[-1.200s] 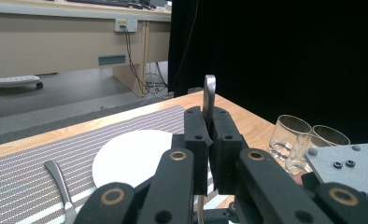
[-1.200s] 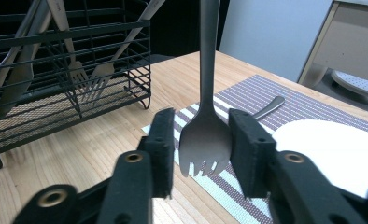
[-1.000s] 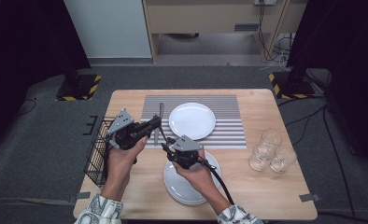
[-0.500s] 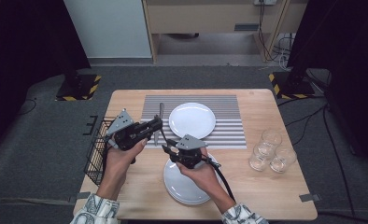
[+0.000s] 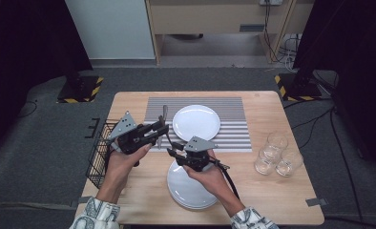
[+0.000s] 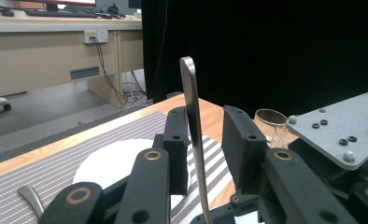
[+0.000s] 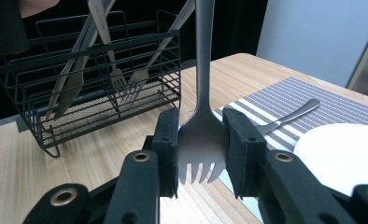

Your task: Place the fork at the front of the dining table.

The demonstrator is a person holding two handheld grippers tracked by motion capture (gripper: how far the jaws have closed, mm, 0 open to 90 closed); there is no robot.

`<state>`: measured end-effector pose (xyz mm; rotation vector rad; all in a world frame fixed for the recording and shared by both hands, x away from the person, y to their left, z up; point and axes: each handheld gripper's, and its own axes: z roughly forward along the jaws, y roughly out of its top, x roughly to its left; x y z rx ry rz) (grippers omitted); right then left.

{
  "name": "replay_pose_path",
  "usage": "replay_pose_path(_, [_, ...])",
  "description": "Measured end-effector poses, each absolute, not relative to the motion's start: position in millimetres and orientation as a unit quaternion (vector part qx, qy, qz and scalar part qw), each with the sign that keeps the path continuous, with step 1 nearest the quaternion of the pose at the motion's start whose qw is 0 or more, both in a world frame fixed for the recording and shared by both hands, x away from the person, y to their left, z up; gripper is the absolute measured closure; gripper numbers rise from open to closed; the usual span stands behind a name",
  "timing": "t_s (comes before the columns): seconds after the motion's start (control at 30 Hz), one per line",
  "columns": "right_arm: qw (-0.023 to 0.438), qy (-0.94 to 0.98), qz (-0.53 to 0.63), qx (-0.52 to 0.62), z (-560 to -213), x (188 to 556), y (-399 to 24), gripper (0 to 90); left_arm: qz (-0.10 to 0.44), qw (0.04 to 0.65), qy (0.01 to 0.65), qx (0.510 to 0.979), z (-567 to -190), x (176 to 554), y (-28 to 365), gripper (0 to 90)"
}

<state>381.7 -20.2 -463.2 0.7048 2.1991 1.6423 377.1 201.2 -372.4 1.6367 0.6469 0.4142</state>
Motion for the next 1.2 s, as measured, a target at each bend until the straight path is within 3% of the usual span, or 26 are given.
replay_pose_path(0.6, [0.152, 0.770, 0.573, 0.233, -463, 381, -18, 67.7, 0.162, 0.637, 0.309, 0.687, -372, 379, 211, 83.2])
replay_pose_path(1.2, [0.172, 0.772, 0.565, 0.235, -464, 383, -15, 67.6, 0.198, 0.612, 0.348, 0.682, -366, 367, 195, 85.7])
